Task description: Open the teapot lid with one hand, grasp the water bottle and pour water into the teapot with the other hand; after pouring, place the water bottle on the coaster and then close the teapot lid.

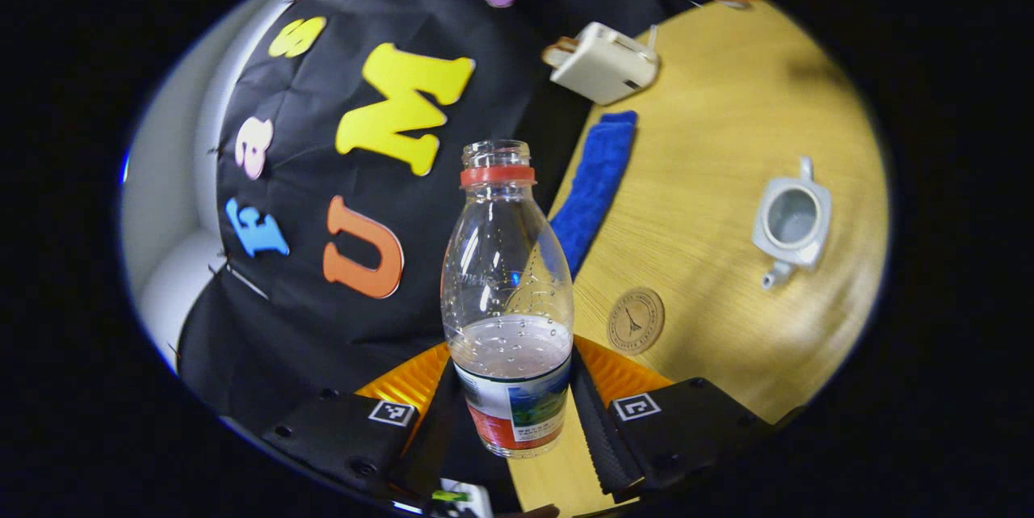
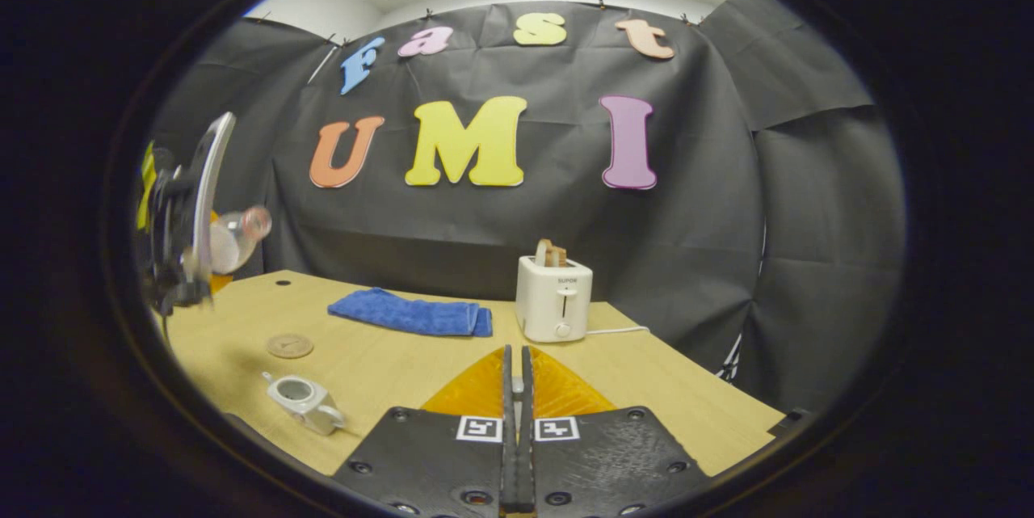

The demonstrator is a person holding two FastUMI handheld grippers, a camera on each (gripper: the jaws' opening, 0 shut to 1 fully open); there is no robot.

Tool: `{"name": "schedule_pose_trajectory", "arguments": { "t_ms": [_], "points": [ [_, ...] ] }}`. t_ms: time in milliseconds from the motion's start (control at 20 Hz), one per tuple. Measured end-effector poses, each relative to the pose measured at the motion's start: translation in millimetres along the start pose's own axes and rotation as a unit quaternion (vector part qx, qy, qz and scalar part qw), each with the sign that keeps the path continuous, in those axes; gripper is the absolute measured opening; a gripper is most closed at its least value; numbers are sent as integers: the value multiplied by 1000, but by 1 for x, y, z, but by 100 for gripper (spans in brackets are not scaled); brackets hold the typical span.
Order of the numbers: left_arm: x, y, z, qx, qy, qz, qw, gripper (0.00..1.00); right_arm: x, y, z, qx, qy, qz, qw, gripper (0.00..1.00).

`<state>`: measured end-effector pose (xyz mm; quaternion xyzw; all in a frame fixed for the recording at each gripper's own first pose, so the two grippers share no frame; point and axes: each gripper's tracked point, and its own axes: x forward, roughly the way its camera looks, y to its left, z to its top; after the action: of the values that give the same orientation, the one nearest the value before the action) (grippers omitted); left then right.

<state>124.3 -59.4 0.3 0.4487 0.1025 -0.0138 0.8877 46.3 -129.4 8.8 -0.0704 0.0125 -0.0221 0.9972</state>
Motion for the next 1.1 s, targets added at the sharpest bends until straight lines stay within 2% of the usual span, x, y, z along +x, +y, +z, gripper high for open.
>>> {"name": "schedule_pose_trajectory", "arguments": {
  "t_ms": [100, 150, 200, 350, 500, 700, 850, 900, 1100],
  "points": [
    [15, 5, -8, -106, -3, 4, 994, 73, -1, 7, 0, -4, -1, 4, 1000, 0],
    [24, 2, -14, -155, 1, -3, 988, 76, 0, 10, -3, -7, 0, 6, 1000, 0],
    [30, 0, -16, -202, 3, -7, 979, 74, 0, 12, -3, -10, 0, 8, 1000, 0],
    [43, -10, -19, -329, -21, -34, 944, 74, 2, 17, -7, -14, 2, 10, 1000, 0],
    [59, -18, -21, -420, -46, -56, 905, 75, 6, 19, -12, -16, 8, 12, 1000, 0],
    [82, -36, -26, -483, -57, -69, 871, 76, 10, 18, -19, -12, 16, 12, 1000, 0],
    [94, -48, -26, -513, -61, -75, 853, 76, 15, 18, -26, -13, 24, 10, 1000, 0],
    [97, -53, -26, -516, -58, -79, 851, 76, 16, 18, -28, -14, 27, 10, 999, 0],
    [103, -61, -22, -496, -68, -81, 862, 77, 20, 22, -38, -15, 36, 14, 999, 0]
  ]
}}
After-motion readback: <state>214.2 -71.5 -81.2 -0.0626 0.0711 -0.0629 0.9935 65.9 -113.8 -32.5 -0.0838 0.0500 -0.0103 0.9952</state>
